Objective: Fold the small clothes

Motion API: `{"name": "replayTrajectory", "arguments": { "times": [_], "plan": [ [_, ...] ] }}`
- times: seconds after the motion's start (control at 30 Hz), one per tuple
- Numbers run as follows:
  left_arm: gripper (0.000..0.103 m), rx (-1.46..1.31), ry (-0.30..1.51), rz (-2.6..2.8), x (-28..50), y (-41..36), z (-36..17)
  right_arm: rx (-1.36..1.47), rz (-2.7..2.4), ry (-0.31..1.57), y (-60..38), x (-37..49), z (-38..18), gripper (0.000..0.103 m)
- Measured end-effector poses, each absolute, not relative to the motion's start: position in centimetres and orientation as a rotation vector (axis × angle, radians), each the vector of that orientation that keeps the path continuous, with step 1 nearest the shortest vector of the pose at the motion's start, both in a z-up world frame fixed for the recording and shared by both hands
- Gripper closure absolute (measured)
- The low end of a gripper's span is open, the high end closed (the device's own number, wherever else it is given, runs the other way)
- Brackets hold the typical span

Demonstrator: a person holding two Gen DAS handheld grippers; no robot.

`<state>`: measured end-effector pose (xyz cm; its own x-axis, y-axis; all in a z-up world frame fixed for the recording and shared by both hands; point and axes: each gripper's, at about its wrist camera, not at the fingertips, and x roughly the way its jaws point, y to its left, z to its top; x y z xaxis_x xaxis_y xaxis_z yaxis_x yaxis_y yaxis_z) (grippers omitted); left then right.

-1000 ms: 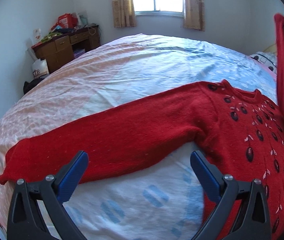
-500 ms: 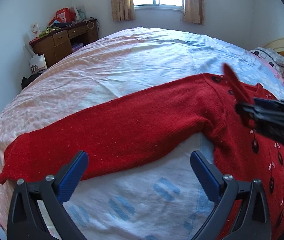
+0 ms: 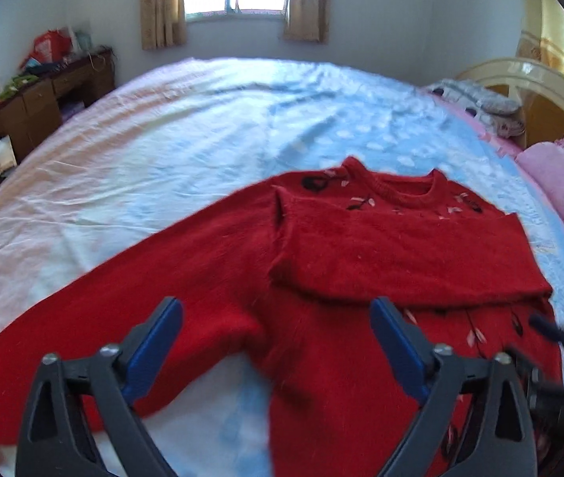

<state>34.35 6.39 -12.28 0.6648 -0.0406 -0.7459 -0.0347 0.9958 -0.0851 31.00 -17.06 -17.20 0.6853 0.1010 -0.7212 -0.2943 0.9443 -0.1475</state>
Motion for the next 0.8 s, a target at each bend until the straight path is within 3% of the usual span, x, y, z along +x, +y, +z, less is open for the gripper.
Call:
{"name": "replayTrajectory", "arguments": {
  "times": [0.13,0.2,0.23,0.27,0.3,0.67,0.8],
  "plan": [
    [0.042,-0.144,0.944,0.010,38.0,6.2,-14.5,-0.227,0.211,0.734,-17.8,30.1,-17.5,0.038],
    [0.048,-0.190,0.956,0.000,39.0,6.4,-15.1,-0.222,0.208,0.734,-17.9,30.2,-17.5,0.036],
    [0.060,-0.210,0.925,-0.003,39.0,6.5,-15.0,-0.215,0.210,0.735,-18.0,30.2,-17.6,0.034],
    [0.085,-0.228,0.913,-0.011,39.0,6.6,-14.9,-0.202,0.212,0.737,-18.2,30.3,-17.7,0.033],
    [0.089,-0.260,0.915,-0.030,38.9,6.7,-14.8,-0.174,0.213,0.743,-18.6,30.4,-17.7,0.030],
    [0.093,-0.256,0.774,0.018,34.4,6.9,-11.6,-0.161,0.202,0.735,-18.7,30.3,-18.0,0.024],
    [0.093,-0.347,0.813,0.048,34.6,8.9,-12.6,-0.149,0.206,0.735,-19.0,30.2,-18.1,0.023]
  ]
}}
